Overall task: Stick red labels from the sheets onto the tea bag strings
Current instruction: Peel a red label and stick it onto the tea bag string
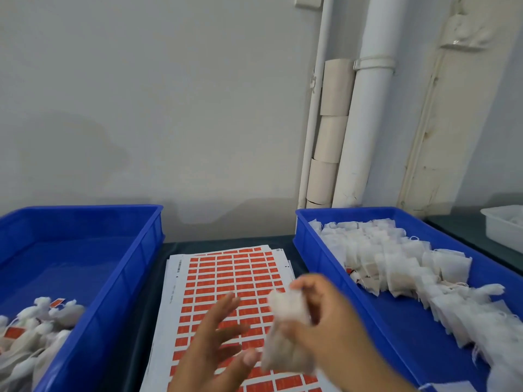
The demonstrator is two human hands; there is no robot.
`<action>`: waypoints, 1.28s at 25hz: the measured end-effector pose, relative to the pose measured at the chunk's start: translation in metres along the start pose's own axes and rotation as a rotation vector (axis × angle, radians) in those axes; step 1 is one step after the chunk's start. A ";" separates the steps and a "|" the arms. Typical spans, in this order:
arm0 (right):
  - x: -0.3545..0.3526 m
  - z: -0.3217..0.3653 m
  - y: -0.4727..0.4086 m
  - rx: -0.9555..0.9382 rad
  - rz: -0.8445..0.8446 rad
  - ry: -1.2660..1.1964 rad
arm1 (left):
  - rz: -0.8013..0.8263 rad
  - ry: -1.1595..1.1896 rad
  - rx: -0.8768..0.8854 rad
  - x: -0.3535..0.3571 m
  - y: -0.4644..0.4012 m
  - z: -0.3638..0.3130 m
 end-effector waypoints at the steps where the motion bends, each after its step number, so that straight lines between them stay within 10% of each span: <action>1: 0.022 -0.005 0.009 -0.003 0.050 -0.056 | 0.059 -0.050 0.018 0.006 0.002 0.001; 10: 0.081 -0.051 -0.005 0.089 0.058 -0.164 | -0.240 -0.164 -0.089 -0.053 -0.008 0.058; 14: 0.082 -0.042 -0.015 -0.176 0.047 0.291 | -0.303 -0.227 -0.099 -0.068 -0.007 0.067; 22: 0.097 -0.023 -0.013 -0.523 -0.036 0.638 | -0.078 -0.658 0.066 -0.033 -0.016 0.055; 32: 0.080 -0.057 -0.020 -0.302 -0.129 0.449 | 0.079 -0.807 -0.079 -0.025 -0.015 0.067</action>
Point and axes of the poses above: each hand's wrist, its own y-axis away from the middle knuckle, its own x-axis out of the palm, z = x × y, the point moved 8 cm from there along -y, towards the middle knuckle, and after that the axes turned 4 degrees about y, right-handed, at the moved point
